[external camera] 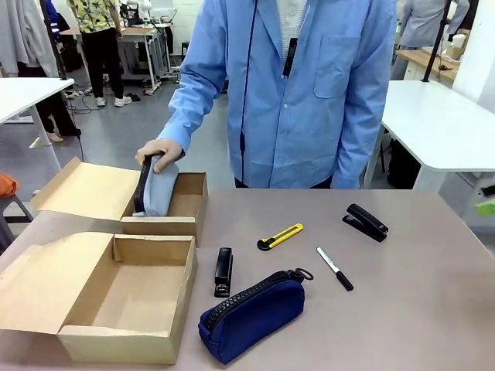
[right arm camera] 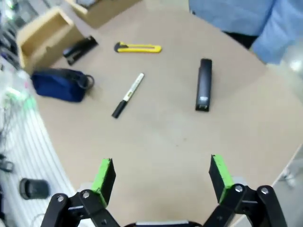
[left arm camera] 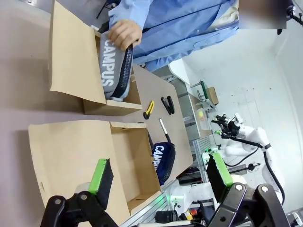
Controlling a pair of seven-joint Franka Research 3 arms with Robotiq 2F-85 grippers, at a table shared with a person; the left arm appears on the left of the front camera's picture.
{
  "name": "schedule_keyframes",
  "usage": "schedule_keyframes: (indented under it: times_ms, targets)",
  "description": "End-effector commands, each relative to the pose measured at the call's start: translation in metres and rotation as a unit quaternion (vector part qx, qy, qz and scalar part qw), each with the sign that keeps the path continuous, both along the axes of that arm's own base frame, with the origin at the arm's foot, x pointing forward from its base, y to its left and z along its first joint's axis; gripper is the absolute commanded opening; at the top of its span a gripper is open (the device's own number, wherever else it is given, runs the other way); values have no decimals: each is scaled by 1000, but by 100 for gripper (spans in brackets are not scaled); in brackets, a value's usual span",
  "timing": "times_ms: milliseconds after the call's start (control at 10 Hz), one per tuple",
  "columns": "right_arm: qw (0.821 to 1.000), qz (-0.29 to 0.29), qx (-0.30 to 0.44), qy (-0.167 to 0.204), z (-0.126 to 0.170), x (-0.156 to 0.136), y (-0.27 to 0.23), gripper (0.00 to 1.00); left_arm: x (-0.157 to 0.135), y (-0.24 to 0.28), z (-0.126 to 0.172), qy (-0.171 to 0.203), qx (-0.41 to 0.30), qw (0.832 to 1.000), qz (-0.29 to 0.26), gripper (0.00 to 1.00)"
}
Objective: Place items inside the box.
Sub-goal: Pick up a Pencil pouch or Stapler and place it inside the Mailer Box closest to the robot.
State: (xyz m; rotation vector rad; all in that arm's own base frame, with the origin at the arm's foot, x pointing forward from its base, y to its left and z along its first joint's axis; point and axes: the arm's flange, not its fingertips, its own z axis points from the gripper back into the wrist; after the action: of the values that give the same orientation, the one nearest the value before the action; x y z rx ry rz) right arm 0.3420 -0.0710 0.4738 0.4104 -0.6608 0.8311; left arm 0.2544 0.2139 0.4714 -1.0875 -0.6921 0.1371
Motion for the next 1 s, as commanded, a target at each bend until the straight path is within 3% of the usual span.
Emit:
schedule_keyframes:
  times_ms: [0,300,400,500,600,700,800,900]
  targets:
    - [995,20,-90,28,-10,71,57,100,0,-1,2,-15,-2,1000,-1,100]
    - [982,31,-151,106,-42,145,117,100,0,-1,2,-15,-2,1000,-1,100]
    - [979,15,-158,129,-57,154,122,100,0,-1,2,-15,-2,1000,-1,100]
    - [980,4,-149,129,-57,144,115,100,0,-1,2,-15,-2,1000,-1,100]
    - [986,10,-121,112,-39,110,98,100,0,-1,2,-15,-2,1000,-1,100]
    - [980,23,-156,117,-78,152,125,100,0,-1,2,-15,-2,1000,-1,100]
    - [981,14,-148,124,-73,147,113,100,0,-1,2,-15,-2,1000,-1,100]
    - [977,-12,-164,137,-81,165,121,100,0,-1,2,-15,-2,1000,-1,100]
